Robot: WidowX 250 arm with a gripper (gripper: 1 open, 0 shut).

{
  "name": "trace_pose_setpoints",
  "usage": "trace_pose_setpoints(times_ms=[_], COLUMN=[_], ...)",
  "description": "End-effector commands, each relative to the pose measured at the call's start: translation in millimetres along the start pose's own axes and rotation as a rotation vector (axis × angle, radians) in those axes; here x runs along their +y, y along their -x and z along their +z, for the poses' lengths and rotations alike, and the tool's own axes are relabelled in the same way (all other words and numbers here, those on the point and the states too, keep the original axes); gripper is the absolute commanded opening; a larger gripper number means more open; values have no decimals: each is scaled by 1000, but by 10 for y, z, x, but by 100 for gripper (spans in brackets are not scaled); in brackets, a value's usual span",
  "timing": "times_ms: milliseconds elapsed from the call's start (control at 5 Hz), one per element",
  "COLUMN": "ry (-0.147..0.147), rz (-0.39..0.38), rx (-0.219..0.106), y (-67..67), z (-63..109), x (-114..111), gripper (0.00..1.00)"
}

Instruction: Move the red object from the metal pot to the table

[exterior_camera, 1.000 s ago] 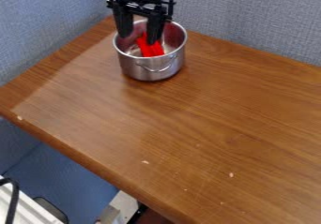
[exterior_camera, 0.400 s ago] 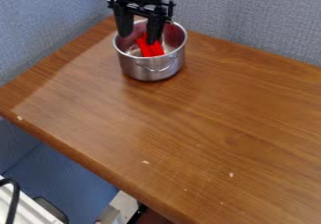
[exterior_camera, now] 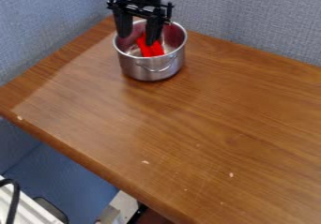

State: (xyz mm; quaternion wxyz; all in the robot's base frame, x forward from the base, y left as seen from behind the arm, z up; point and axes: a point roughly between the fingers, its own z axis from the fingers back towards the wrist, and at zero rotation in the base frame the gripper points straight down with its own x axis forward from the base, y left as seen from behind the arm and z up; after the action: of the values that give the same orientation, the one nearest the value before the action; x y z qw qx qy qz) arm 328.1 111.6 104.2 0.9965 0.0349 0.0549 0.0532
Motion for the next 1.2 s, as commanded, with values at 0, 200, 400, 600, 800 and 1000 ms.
trace_pose_setpoints(times_ms=[0,200,400,600,800,1000], ry=[-24,-27,-30,-33,-35,-38], rz=[16,15,14,12,10,8], rx=[-54,-56,-58,-60,-61,-64], y=[-50,-60,-70,-79,-87,-94], z=[151,148,144,142,138,141], x=[105,112,118,125,132,139], gripper=[100,100,100,100,100,100])
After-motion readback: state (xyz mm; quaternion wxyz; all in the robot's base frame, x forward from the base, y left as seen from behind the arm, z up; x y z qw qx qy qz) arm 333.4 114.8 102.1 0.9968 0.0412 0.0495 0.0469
